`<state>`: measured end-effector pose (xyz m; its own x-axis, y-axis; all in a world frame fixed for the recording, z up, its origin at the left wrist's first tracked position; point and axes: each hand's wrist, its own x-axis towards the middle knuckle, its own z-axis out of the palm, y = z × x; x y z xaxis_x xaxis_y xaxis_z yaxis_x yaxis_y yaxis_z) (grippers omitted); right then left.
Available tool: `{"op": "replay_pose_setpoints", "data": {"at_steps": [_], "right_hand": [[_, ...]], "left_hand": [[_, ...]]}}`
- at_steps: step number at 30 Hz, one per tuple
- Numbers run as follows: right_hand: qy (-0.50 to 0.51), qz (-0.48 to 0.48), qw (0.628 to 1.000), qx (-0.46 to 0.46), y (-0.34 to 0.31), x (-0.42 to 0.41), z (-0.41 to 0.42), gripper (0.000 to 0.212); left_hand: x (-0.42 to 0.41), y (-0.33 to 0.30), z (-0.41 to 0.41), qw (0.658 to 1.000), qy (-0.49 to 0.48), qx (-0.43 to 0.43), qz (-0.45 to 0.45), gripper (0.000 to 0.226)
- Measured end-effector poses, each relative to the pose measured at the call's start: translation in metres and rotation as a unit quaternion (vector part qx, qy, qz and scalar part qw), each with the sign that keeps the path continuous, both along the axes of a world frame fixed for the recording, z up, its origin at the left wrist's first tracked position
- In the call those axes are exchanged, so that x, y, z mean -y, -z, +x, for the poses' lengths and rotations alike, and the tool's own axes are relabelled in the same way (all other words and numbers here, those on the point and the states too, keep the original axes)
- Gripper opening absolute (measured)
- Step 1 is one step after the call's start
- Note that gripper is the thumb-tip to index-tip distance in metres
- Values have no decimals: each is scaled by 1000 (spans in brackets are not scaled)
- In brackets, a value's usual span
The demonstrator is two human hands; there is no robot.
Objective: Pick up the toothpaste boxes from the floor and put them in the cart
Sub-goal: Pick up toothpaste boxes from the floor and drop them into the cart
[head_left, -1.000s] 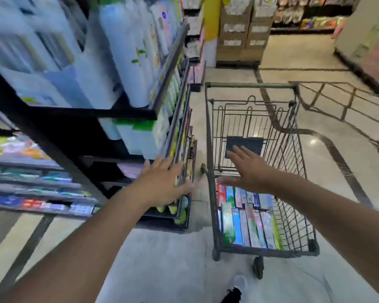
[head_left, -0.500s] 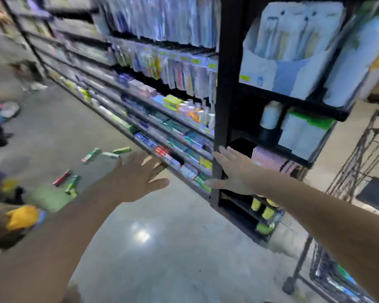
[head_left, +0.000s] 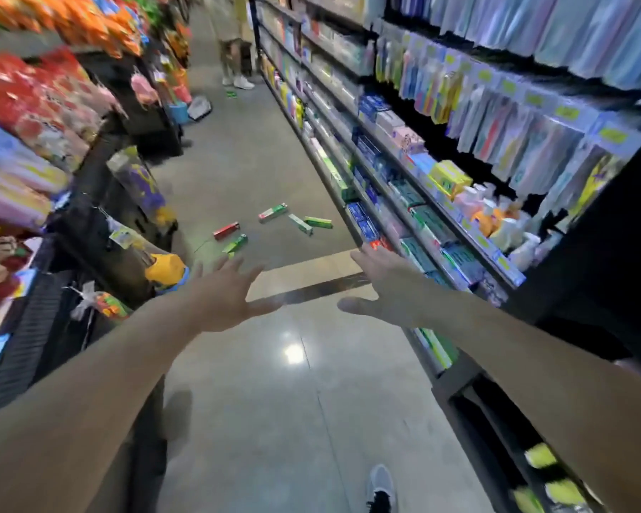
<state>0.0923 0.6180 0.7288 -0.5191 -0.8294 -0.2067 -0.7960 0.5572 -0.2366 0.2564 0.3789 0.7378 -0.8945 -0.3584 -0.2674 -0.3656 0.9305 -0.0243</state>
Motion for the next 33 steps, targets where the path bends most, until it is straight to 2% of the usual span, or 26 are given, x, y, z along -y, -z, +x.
{"op": "replay_pose_setpoints", "data": {"at_steps": [1,2,4,7,9,13,18,20,25,29,33], "right_hand": [[-3,13,1000,-6,-5,4,-7,118],[0,11,1000,-7,-9,11,-20,114],[-9,12,1000,9,-19,31,-45,113],[-44,23,998,22,-19,56,-82,129],[-57,28,998,30,-17,75,-103,117],[-91,39,995,25,-10,120,-137,105],[-115,36,992,33,4,194,-175,103],[-120,38,992,33,13,229,-191,104],[-113,46,992,32,10,325,-231,106],[-93,43,995,9,-5,399,-260,97],[-72,46,996,10,0,462,-289,96]], "left_hand": [[3,-4,-8,1000,-8,16,-4,148],[13,-2,-18,1000,-18,-2,-16,150],[27,-9,-40,999,-43,15,-17,144],[41,-6,-70,997,-80,3,-12,106],[47,-5,-87,996,-86,7,-1,93],[74,2,-106,995,-95,22,2,115],[138,14,-132,990,-136,24,23,89],[169,22,-145,990,-137,33,21,93],[267,34,-184,992,-123,31,19,122],[349,29,-213,993,-115,33,15,95],[418,21,-238,991,-128,32,12,113]]}}
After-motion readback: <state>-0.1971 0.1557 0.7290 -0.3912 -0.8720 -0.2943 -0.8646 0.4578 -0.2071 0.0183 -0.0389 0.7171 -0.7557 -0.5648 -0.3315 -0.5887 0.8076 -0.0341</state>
